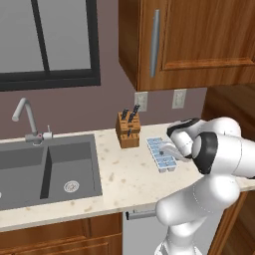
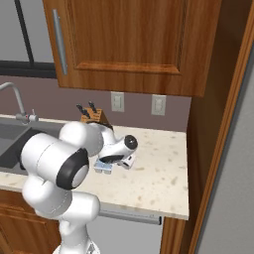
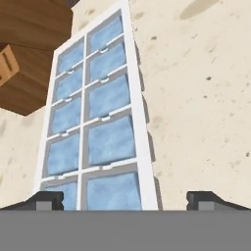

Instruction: The ice cube tray has been filled with water. Take the tray and place it in the freezer to make ice. Close the freezer door after placing the tray.

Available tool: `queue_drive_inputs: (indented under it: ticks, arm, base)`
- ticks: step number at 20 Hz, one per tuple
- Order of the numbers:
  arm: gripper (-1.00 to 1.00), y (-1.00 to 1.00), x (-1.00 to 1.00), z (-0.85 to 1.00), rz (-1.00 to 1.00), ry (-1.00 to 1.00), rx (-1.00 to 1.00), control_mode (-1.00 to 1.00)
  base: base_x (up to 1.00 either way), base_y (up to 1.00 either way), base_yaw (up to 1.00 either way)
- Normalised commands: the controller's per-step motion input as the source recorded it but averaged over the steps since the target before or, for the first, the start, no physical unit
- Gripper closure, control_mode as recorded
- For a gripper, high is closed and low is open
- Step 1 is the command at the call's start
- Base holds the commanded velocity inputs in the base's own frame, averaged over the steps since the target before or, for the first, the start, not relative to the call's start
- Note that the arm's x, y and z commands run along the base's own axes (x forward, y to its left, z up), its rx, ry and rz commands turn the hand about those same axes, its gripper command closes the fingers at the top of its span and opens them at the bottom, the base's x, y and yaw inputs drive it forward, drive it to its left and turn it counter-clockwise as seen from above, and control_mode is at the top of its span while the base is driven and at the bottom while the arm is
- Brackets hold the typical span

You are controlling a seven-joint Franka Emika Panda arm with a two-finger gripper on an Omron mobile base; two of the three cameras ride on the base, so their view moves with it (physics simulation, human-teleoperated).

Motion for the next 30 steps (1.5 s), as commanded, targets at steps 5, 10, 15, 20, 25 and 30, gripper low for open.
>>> queue_drive_inputs:
  ticks: [5,10,15,20,25,30]
  arm:
    - [-1.0,-0.12,-0.19,0.0,0.02,0.01,0.2,-1.0]
    - [-1.0,-0.03,-0.03,-0.01,0.03,0.07,0.12,-1.0]
    - [-1.0,0.03,0.0,-0.11,0.08,0.02,0.0,-1.0]
    - [-1.0,0.2,-0.03,-0.2,0.1,0.0,0.0,-1.0]
    - [-1.0,0.34,-0.2,-0.17,0.1,-0.03,-0.01,-1.0]
    - [-1.0,0.35,-0.14,-0.15,0.05,-0.06,-0.03,-1.0]
  base:
    - [0.0,0.0,0.0]
    - [0.0,0.0,0.0]
    - [0.0,0.0,0.0]
    - [0.0,0.0,0.0]
    - [0.0,0.0,0.0]
    - [0.0,0.0,0.0]
